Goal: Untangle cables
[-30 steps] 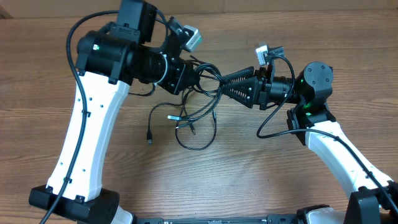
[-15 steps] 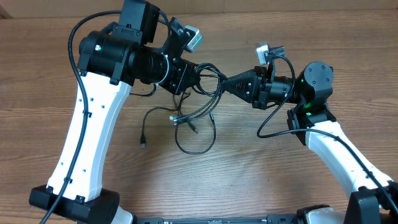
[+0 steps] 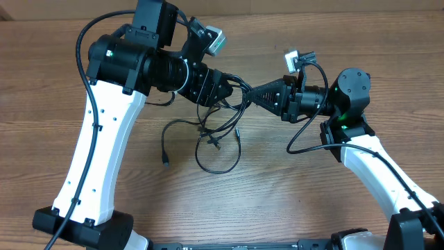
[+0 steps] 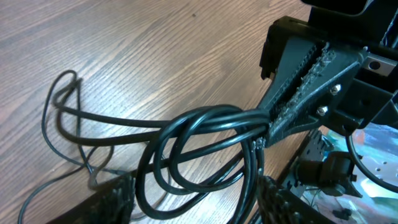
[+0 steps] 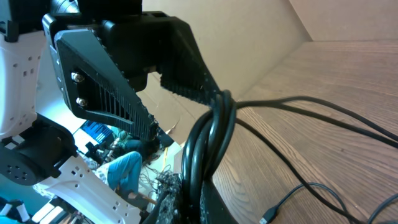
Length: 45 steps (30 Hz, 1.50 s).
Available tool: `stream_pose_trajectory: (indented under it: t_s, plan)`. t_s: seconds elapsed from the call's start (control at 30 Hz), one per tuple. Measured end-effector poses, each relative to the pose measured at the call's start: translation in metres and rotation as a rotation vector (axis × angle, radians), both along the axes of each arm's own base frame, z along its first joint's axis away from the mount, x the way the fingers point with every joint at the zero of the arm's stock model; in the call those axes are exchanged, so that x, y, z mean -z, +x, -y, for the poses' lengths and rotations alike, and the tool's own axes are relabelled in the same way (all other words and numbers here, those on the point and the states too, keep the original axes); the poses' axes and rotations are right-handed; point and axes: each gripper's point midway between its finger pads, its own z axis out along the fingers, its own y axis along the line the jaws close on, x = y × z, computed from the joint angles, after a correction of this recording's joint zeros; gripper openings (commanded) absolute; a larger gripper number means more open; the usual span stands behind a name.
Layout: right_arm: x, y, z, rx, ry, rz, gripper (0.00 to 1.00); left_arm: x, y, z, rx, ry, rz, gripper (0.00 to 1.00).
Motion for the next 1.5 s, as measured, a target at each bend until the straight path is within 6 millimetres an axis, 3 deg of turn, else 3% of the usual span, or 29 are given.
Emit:
stream_pose_trajectory:
  t_s: [0.07, 0.27, 0.37, 0.6, 0.73, 0.97, 1.03, 1.1, 1.13, 1.23, 1.27, 1.33, 1.5]
  plan:
    - [0.0, -0.002, 0.0, -0.009, -0.001, 0.005, 0.04, -0.002, 0.004, 0.001, 0.002, -0.006, 0.024, 0.78]
    - [0.001, -0.012, -0.001, -0.068, -0.012, 0.055, 0.04, -0.004, 0.007, 0.002, 0.003, -0.012, 0.041, 0.7]
    - [0.001, -0.013, -0.001, -0.076, -0.014, 0.078, 0.04, -0.004, 0.007, 0.002, 0.005, -0.01, 0.041, 0.59]
    - [0.0, -0.016, -0.002, -0.089, -0.015, 0.101, 0.04, -0.001, 0.005, -0.001, 0.031, 0.022, 0.062, 0.5]
    - [0.0, -0.016, -0.002, -0.09, -0.016, 0.104, 0.04, 0.009, 0.004, -0.013, 0.039, 0.106, 0.074, 0.34]
    - [0.0, -0.016, -0.002, -0.09, -0.016, 0.104, 0.06, 0.019, -0.008, -0.021, 0.166, 0.189, 0.112, 0.33]
    - [0.002, -0.016, -0.002, -0.09, -0.018, 0.09, 0.35, 0.019, -0.009, -0.022, 0.182, 0.195, 0.123, 0.39]
    - [0.007, -0.016, -0.002, -0.091, -0.026, 0.048, 0.57, 0.019, -0.009, -0.022, 0.19, 0.198, 0.129, 0.45]
    - [0.011, -0.015, -0.002, -0.091, -0.031, 0.018, 0.73, 0.019, -0.009, -0.022, 0.193, 0.199, 0.132, 0.49]
    - [0.022, -0.016, -0.002, -0.093, -0.047, -0.076, 0.98, 0.02, -0.009, -0.023, 0.199, 0.203, 0.134, 0.59]
    - [0.026, -0.016, -0.001, -0.093, -0.053, -0.099, 1.0, 0.02, -0.009, -0.023, 0.199, 0.203, 0.133, 0.77]
    - [0.035, -0.018, -0.001, -0.095, -0.067, -0.147, 1.0, 0.02, -0.009, -0.023, 0.202, 0.206, 0.136, 1.0]
    - [0.054, -0.019, 0.0, -0.079, -0.103, -0.243, 1.0, 0.02, -0.009, -0.023, 0.2, 0.207, 0.137, 1.0]
